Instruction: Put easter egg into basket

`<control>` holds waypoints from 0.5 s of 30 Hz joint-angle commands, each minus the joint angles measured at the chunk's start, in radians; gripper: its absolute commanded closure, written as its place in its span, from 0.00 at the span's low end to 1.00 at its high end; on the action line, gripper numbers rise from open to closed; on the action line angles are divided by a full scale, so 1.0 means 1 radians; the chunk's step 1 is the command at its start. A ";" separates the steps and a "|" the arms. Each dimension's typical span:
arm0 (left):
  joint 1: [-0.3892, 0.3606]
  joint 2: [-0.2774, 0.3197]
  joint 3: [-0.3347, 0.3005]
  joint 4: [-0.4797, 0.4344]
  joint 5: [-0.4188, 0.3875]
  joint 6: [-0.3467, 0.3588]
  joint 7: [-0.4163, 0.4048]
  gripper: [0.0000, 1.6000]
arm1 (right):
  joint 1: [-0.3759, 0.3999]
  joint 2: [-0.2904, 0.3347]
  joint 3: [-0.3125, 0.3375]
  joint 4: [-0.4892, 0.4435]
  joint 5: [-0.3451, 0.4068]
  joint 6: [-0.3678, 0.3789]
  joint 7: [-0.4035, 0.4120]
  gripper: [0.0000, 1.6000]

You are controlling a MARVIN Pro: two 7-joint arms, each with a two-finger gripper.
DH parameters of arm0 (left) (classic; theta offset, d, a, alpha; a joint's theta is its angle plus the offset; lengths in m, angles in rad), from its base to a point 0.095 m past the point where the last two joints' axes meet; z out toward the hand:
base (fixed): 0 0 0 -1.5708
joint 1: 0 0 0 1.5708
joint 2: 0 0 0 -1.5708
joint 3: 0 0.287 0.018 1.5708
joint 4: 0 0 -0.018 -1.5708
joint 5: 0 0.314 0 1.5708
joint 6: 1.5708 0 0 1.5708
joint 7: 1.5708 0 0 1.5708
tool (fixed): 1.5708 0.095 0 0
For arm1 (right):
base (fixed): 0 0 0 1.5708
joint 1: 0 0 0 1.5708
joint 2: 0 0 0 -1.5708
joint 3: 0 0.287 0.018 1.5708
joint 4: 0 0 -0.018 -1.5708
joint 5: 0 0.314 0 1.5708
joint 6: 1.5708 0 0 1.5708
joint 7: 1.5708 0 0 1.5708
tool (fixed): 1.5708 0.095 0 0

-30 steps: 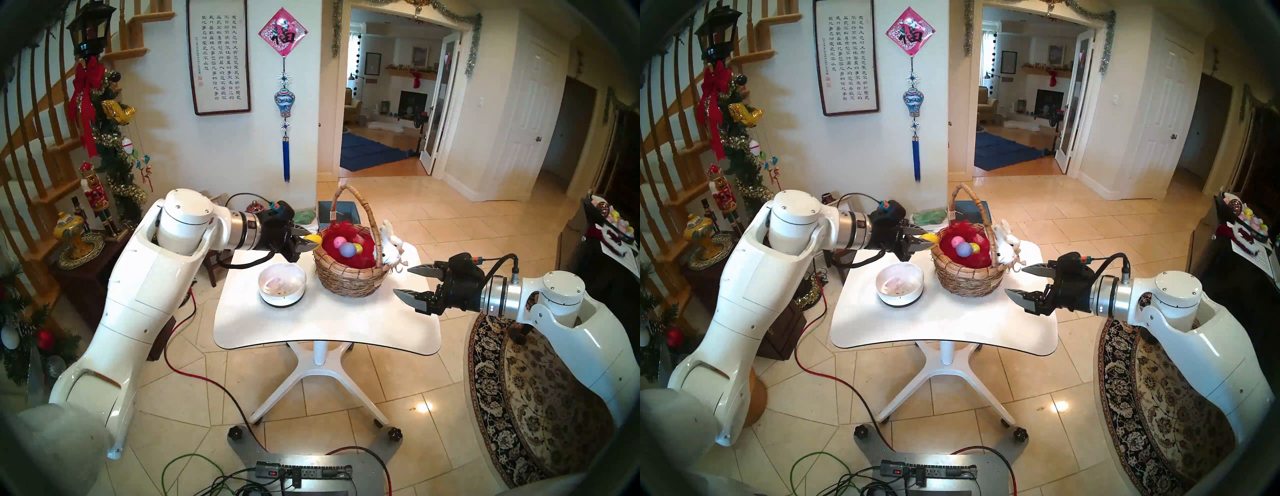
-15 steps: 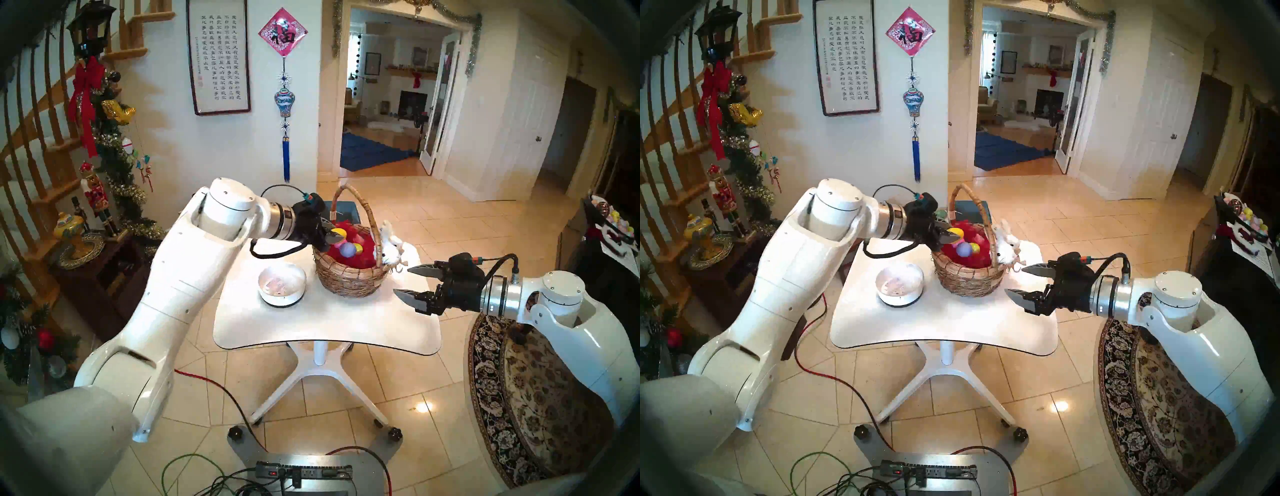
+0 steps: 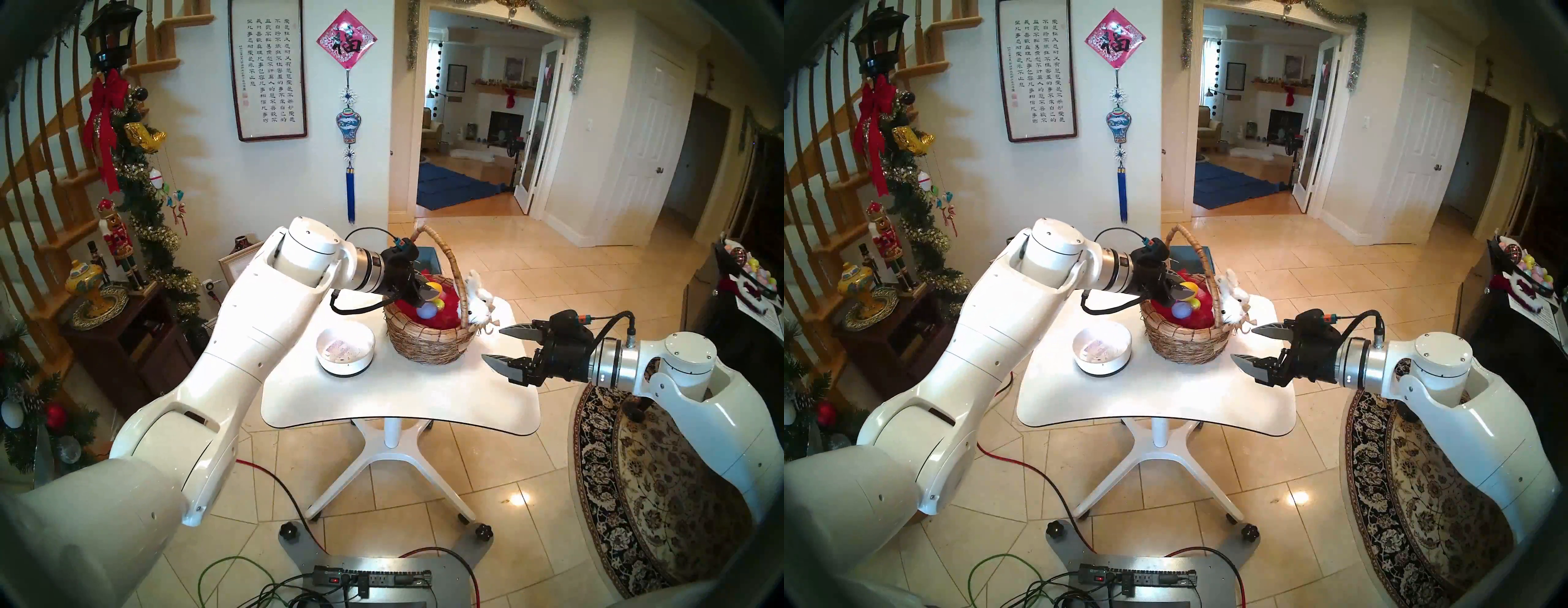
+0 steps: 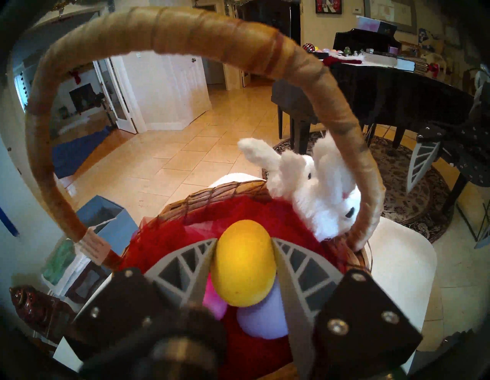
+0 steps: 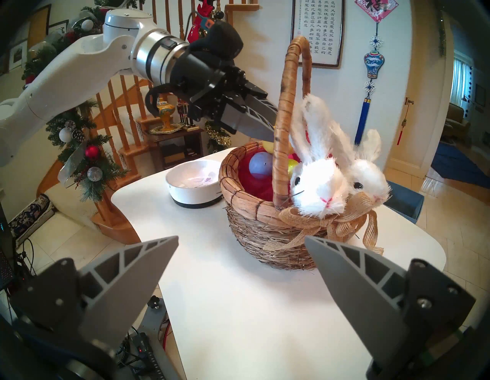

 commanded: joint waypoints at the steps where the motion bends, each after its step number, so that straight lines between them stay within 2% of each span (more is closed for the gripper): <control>1: -0.050 -0.024 -0.002 0.039 -0.011 -0.049 -0.015 0.53 | 0.002 0.002 0.009 -0.001 0.002 -0.002 -0.001 0.00; 8: -0.051 -0.013 0.000 0.082 -0.006 -0.086 -0.021 0.50 | 0.002 0.002 0.009 -0.002 0.002 -0.002 -0.001 0.00; 12: -0.056 -0.011 -0.006 0.098 -0.006 -0.098 -0.020 0.29 | 0.002 0.002 0.009 -0.001 0.002 -0.002 -0.001 0.00; 13: -0.058 -0.011 -0.008 0.101 -0.006 -0.100 -0.020 0.16 | 0.002 0.002 0.009 -0.001 0.002 -0.002 -0.001 0.00; 15: -0.059 -0.012 -0.011 0.105 -0.007 -0.103 -0.021 0.08 | 0.002 0.002 0.009 -0.001 0.002 -0.002 -0.001 0.00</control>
